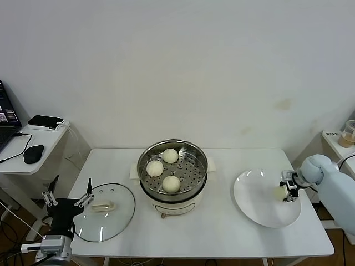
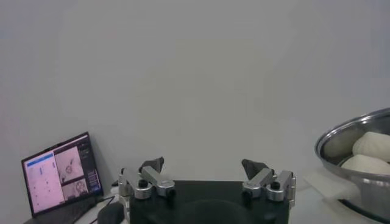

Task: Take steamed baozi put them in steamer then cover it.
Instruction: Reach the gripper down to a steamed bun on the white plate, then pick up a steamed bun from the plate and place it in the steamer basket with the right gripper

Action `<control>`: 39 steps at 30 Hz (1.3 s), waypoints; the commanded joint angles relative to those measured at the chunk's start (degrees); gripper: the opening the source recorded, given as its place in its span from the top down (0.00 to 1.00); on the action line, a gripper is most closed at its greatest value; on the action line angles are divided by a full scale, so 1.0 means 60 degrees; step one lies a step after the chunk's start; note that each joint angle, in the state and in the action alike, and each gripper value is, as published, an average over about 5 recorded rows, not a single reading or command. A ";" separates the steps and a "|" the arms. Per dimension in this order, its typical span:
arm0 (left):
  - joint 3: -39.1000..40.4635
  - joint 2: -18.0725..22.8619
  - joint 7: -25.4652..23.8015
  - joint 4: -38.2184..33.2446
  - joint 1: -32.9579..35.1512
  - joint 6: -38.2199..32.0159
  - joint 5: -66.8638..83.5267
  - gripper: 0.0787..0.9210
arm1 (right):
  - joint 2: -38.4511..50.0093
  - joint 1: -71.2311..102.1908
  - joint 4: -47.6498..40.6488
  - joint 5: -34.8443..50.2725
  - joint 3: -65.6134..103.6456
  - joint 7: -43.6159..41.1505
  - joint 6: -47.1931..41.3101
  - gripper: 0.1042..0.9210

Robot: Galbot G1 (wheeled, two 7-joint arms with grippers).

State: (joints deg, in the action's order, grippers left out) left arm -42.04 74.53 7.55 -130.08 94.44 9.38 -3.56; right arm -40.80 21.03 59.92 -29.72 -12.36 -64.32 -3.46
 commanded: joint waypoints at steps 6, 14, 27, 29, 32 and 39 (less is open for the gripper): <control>0.0010 -0.0008 0.0005 -0.0106 0.0010 0.0003 0.0003 0.12 | 0.0653 -0.0537 0.1068 0.0774 -0.0441 -0.0344 -0.0352 0.44; 0.0120 -0.0004 0.0005 -0.0174 -0.0019 0.0003 -0.0008 0.12 | 0.1729 -0.2414 0.2926 0.2749 -0.2141 -0.0480 -0.1344 0.44; 0.0189 0.0018 0.0016 -0.0218 -0.0046 -0.0004 -0.0055 0.12 | 0.0026 -0.8217 0.4099 0.6206 -0.6763 0.0302 -0.2937 0.42; 0.0199 0.0020 0.0018 -0.0193 -0.0056 -0.0009 -0.0074 0.12 | -0.0464 -0.8645 0.4160 0.6676 -0.7158 0.0550 -0.3226 0.42; 0.0218 0.0041 0.0020 -0.0154 -0.0080 -0.0012 -0.0106 0.12 | -0.1118 -0.8845 0.4278 0.7393 -0.7571 0.0955 -0.3730 0.41; 0.0236 0.0081 0.0022 -0.0096 -0.0118 -0.0007 -0.0154 0.12 | -0.2091 -0.8539 0.4248 0.8534 -0.8055 0.1789 -0.4636 0.41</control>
State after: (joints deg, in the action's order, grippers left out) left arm -40.64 74.98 7.67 -130.76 93.74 9.33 -4.47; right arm -45.40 -22.70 83.57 9.77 -51.75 -58.73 -24.33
